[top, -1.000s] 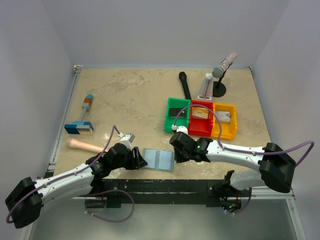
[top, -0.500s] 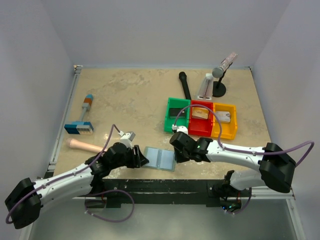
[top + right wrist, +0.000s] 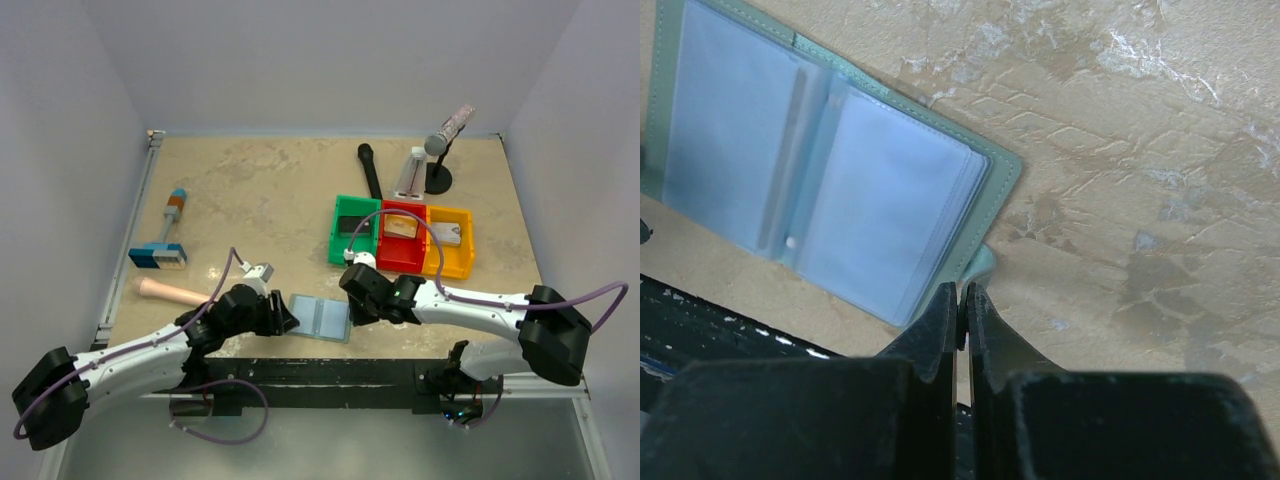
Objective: Take the credit cards out of the card holder
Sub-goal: Remove the credit card from the card holder.
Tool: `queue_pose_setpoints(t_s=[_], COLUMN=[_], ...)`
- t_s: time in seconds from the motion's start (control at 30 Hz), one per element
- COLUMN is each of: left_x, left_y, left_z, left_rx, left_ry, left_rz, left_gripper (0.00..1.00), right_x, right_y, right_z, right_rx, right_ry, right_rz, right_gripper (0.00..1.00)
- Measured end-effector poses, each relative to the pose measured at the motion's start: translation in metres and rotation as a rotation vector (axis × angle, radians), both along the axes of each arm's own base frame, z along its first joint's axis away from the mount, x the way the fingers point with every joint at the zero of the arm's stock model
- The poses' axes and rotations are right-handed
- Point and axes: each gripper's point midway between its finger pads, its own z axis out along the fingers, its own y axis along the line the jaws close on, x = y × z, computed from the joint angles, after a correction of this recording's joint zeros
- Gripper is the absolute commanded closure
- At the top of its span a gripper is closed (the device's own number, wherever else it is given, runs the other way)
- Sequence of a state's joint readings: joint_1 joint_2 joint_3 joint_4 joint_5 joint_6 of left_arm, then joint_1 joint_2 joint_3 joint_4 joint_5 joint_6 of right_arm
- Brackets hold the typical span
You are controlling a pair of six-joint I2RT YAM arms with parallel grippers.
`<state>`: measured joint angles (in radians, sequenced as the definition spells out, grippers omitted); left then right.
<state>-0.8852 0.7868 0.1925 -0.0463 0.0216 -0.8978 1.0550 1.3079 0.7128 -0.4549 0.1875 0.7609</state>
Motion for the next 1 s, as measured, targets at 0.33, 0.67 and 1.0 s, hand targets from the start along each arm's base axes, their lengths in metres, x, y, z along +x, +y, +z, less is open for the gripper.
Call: queue_pose_setpoints(t_s=[0.33, 0.67, 1.0], left_x=[0.000, 0.000, -0.004], left_y=[-0.013, -0.012, -0.018], left_z=[0.002, -0.003, -0.009], left_rx=[-0.030, -0.014, -0.011], left_ry=[-0.003, 0.005, 0.028], left_rz=[-0.037, -0.031, -0.063], left_gripper=[0.47, 0.47, 0.50], right_x=[0.000, -0.001, -0.003], right_y=[0.000, 0.001, 0.003], right_z=[-0.001, -0.002, -0.003], right_rx=[-0.001, -0.001, 0.004], right_ry=[0.002, 0.008, 0.022], right_rz=[0.001, 0.004, 0.012], right_gripper=[1.00, 1.00, 1.00])
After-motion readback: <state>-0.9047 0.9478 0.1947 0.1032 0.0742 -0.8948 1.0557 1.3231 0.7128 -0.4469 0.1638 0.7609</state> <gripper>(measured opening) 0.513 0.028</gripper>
